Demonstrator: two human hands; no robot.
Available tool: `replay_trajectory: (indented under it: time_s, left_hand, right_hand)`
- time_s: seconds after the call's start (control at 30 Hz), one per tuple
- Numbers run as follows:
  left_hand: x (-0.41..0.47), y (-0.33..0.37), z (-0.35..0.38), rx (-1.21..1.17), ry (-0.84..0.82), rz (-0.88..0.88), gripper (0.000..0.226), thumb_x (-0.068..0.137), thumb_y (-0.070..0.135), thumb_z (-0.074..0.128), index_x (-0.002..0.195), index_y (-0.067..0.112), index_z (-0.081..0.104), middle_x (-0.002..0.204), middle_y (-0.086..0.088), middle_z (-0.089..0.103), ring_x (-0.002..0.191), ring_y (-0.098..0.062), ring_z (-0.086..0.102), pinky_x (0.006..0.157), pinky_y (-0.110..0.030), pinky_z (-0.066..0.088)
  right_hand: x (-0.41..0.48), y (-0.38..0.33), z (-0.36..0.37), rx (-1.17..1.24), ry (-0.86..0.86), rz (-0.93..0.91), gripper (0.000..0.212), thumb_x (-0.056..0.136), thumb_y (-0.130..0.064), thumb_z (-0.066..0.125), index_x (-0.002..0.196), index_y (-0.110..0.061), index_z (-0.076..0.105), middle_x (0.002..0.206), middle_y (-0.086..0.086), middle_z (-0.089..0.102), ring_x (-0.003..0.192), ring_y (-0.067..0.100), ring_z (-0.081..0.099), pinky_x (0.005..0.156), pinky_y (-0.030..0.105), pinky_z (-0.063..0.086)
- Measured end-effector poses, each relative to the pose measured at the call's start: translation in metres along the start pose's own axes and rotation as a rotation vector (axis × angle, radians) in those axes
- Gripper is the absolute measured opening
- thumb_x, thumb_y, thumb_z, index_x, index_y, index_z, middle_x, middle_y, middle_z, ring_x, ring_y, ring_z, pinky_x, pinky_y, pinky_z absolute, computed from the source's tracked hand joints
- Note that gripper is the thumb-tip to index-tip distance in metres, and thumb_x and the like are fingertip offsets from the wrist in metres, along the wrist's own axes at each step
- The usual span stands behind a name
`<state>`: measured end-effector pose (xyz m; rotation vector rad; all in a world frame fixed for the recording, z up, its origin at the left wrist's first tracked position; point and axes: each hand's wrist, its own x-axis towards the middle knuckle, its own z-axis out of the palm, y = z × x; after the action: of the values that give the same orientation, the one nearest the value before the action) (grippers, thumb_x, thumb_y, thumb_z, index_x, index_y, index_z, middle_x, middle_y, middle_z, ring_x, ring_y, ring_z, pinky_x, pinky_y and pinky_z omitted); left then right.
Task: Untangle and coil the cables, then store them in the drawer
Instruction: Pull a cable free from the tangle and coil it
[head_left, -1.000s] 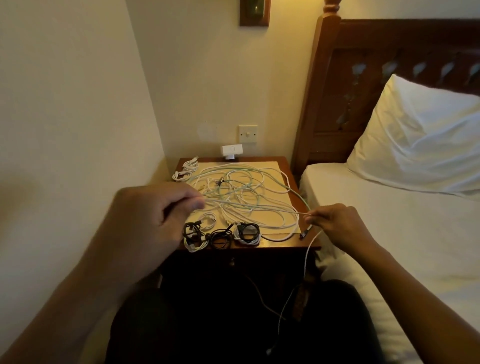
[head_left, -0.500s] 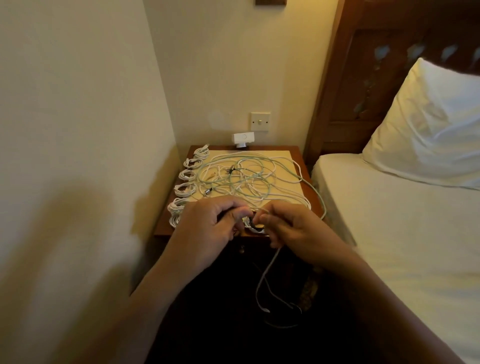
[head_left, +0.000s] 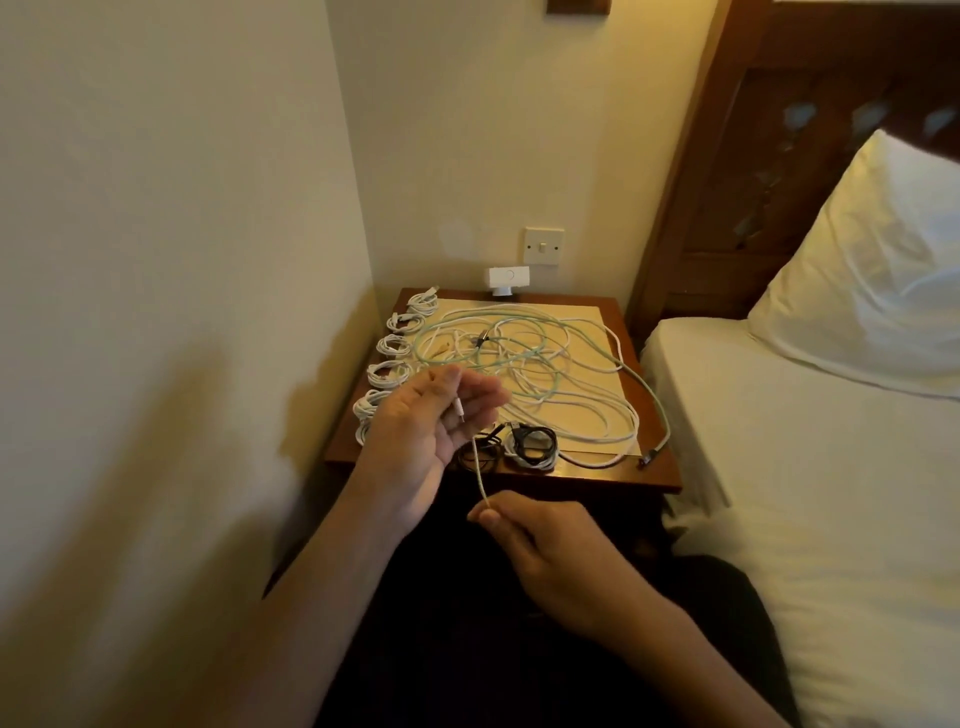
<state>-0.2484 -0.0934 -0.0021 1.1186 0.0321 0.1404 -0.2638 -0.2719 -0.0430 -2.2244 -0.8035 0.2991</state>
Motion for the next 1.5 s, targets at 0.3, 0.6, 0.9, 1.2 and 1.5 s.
replay_trajectory:
  time_s: [0.3, 0.6, 0.9, 1.2, 1.5]
  left_hand:
    - [-0.02, -0.013, -0.016, 0.531, -0.344, -0.043, 0.033, 0.108, 0.027, 0.045, 0.095, 0.009, 0.069, 0.076, -0.015, 0.066, 0.06, -0.02, 0.055, 0.065, -0.025, 0.048]
    - [-0.028, 0.019, -0.003, -0.142, -0.421, -0.079, 0.027, 0.101, 0.021, 0.049, 0.104, 0.004, 0.07, 0.065, -0.003, 0.056, 0.051, -0.009, 0.044, 0.055, -0.022, 0.038]
    - [-0.011, 0.012, 0.014, 0.632, -0.137, 0.253, 0.025, 0.105, 0.014, 0.052, 0.126, 0.014, 0.065, 0.091, -0.005, 0.075, 0.077, -0.018, 0.071, 0.075, -0.021, 0.056]
    - [-0.041, 0.003, -0.004, 0.345, -0.488, -0.123, 0.04, 0.105, 0.033, 0.043, 0.113, 0.003, 0.068, 0.073, -0.011, 0.056, 0.058, -0.017, 0.044, 0.058, -0.026, 0.037]
    - [-0.029, 0.029, 0.01, -0.029, -0.428, -0.034, 0.031, 0.102, 0.017, 0.05, 0.119, 0.0, 0.069, 0.074, -0.006, 0.061, 0.057, -0.012, 0.049, 0.059, -0.022, 0.045]
  right_hand:
    - [0.011, -0.033, -0.066, 0.001, 0.361, -0.123, 0.013, 0.1, -0.038, 0.062, 0.097, -0.033, 0.073, 0.08, -0.014, 0.07, 0.078, 0.006, 0.066, 0.065, 0.023, 0.052]
    - [0.017, 0.013, -0.027, 0.193, 0.352, 0.036, 0.017, 0.103, -0.034, 0.057, 0.098, -0.035, 0.073, 0.09, -0.01, 0.073, 0.084, 0.01, 0.067, 0.078, 0.04, 0.058]
    - [-0.025, -0.055, -0.016, -0.053, 0.087, -0.089, 0.021, 0.105, -0.043, 0.047, 0.102, -0.03, 0.064, 0.084, -0.009, 0.066, 0.08, 0.009, 0.063, 0.064, 0.02, 0.046]
    - [-0.002, -0.049, -0.097, -0.053, 0.397, -0.202, 0.02, 0.084, -0.047, 0.071, 0.096, -0.033, 0.079, 0.086, -0.017, 0.071, 0.08, 0.006, 0.067, 0.064, 0.018, 0.052]
    - [0.006, -0.008, -0.05, 0.206, 0.388, -0.053, 0.016, 0.099, -0.037, 0.059, 0.106, -0.034, 0.074, 0.092, -0.009, 0.075, 0.087, 0.015, 0.07, 0.074, 0.036, 0.059]
